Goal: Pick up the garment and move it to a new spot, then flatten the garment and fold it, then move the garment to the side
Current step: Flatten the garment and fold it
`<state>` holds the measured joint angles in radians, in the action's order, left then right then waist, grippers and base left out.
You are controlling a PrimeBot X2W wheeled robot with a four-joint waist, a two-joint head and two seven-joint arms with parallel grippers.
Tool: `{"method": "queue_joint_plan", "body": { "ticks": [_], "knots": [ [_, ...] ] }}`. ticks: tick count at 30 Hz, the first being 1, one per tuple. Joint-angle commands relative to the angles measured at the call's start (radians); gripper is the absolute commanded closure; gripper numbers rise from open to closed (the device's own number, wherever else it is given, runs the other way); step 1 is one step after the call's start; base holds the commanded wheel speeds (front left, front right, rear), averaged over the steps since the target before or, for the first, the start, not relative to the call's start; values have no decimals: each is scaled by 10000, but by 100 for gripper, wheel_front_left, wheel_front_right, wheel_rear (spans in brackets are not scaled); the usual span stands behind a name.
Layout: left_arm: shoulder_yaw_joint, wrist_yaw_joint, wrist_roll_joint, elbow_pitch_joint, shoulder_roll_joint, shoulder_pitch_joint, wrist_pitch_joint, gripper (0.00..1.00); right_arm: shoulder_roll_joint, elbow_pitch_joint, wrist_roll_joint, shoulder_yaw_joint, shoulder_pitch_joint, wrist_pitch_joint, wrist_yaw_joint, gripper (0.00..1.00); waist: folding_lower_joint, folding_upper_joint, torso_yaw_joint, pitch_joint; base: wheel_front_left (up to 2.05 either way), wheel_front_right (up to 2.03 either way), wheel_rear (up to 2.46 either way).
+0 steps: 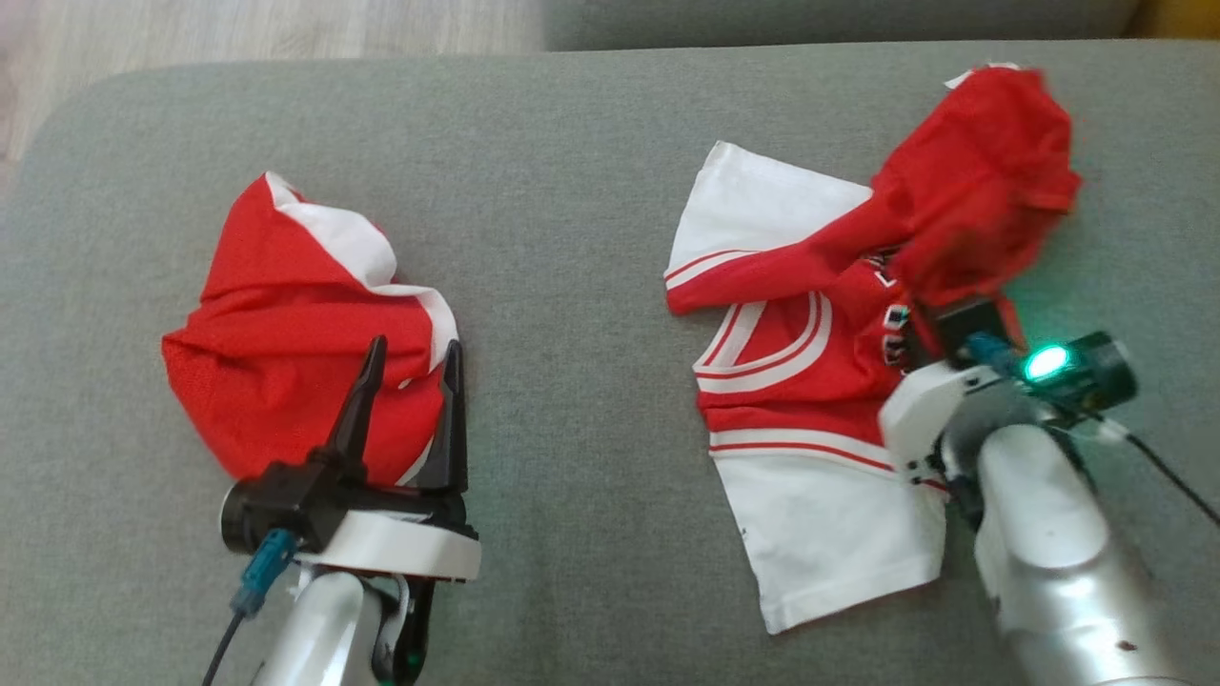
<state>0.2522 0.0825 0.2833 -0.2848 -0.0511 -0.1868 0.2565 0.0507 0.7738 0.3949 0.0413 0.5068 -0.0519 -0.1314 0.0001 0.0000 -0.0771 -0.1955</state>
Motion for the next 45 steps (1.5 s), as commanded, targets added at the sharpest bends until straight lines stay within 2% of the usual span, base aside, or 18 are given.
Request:
{"method": "queue_joint_plan", "body": {
  "ticks": [1, 3, 7, 11, 19, 26, 35, 40, 45],
  "knots": [
    [-299, 1, 69, 270, -24, -421, 53, 0, -5, -202, -252, -486, 262, 109, 7, 0, -1, 0, -46, -43, 0, 0, 0],
    [-309, -11, 64, 270, -21, -429, 53, 0, -5, -175, -504, -934, 219, 208, 7, 0, -1, 0, -58, -59, 0, 0, 0],
    [-407, -49, 60, 286, -19, -423, 53, 0, -5, -521, -1025, -1105, 87, 100, 7, 0, -1, 0, 74, -34, 0, 0, 0],
    [-420, -40, 62, 277, -14, -392, 53, 0, -5, -1225, -2100, -1190, -240, -585, 7, 0, -1, 0, 311, 123, 0, 0, 0],
    [-408, -70, 94, 297, -5, -277, 53, 0, -5, -2511, -3855, -104, -1266, -1727, 7, 0, -1, 0, 620, 420, 0, 0, 0],
    [-486, -95, 81, 386, -1, -125, 53, 0, -5, -3470, -4761, 394, -2376, -2054, 7, 0, -1, 0, 961, 503, 0, 0, 0],
    [-383, -44, 64, 416, 2, -222, 53, 0, -5, -3733, -4630, 558, -2346, -2091, 7, 0, -1, 0, 987, 305, 0, 0, 0],
    [-336, -15, 51, 368, 4, -313, 53, 0, -5, -3226, -3658, 834, -1722, -1486, 7, 0, -1, 0, 766, 93, 0, 0, 0],
    [-339, 2, 64, 332, 5, -415, 53, 0, -5, -2768, -2813, 697, -1081, -992, 7, 0, -1, 0, 512, -114, 0, 0, 0]
  ]
}}
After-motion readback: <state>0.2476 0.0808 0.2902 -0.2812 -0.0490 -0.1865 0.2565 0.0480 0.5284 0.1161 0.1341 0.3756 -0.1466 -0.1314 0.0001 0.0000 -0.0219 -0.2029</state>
